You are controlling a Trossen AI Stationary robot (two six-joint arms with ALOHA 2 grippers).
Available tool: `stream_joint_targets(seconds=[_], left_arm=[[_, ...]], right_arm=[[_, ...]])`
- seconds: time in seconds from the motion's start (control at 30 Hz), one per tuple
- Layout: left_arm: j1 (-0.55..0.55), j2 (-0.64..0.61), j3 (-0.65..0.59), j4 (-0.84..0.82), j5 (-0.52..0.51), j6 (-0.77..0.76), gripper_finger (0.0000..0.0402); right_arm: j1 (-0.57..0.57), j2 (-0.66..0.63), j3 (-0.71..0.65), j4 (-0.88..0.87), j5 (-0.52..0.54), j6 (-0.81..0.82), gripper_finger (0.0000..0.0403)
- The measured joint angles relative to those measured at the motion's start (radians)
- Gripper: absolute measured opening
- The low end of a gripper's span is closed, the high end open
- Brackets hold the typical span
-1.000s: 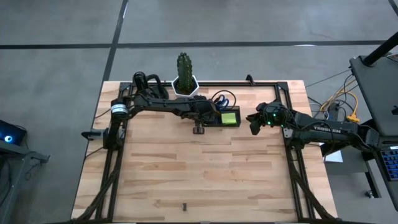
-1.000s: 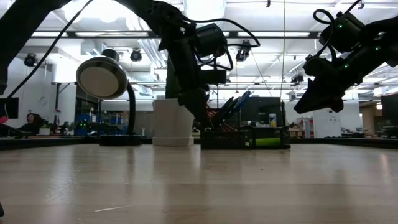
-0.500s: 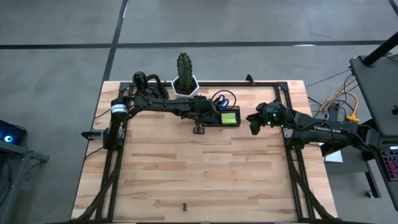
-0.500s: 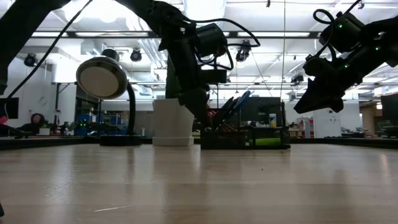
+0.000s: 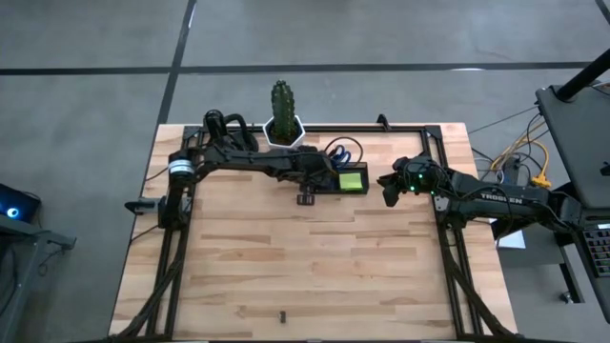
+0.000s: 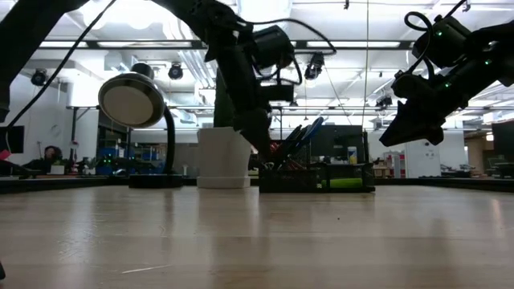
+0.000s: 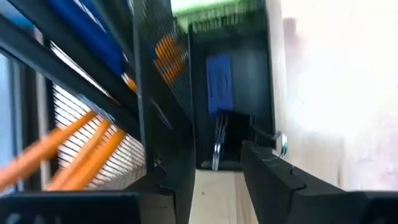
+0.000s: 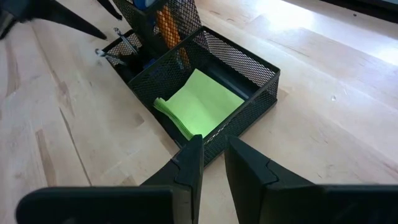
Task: Pick and place office supplies into organizer
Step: Put the binder clip into the bottom section of the desk organizer
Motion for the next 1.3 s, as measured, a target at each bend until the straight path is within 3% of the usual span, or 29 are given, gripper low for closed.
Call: stream_joint_targets(seconds=[0.47, 1.1, 1.3], left_arm=[[-0.046, -0.068, 0.075, 0.0, -0.014, -0.001, 0.0117], [-0.256, -0.074, 0.334, 0.023, -0.011, -0.003, 0.0117], [-0.344, -0.074, 0.337, -0.026, 0.023, -0.188, 0.0117]], right_arm=[[0.0, 0.0, 0.0, -0.001, -0.003, 0.0, 0.0057], [0.0, 0.0, 0.0, -0.001, -0.003, 0.003, 0.0057], [0.0, 0.0, 0.0, -0.001, -0.003, 0.006, 0.0057]])
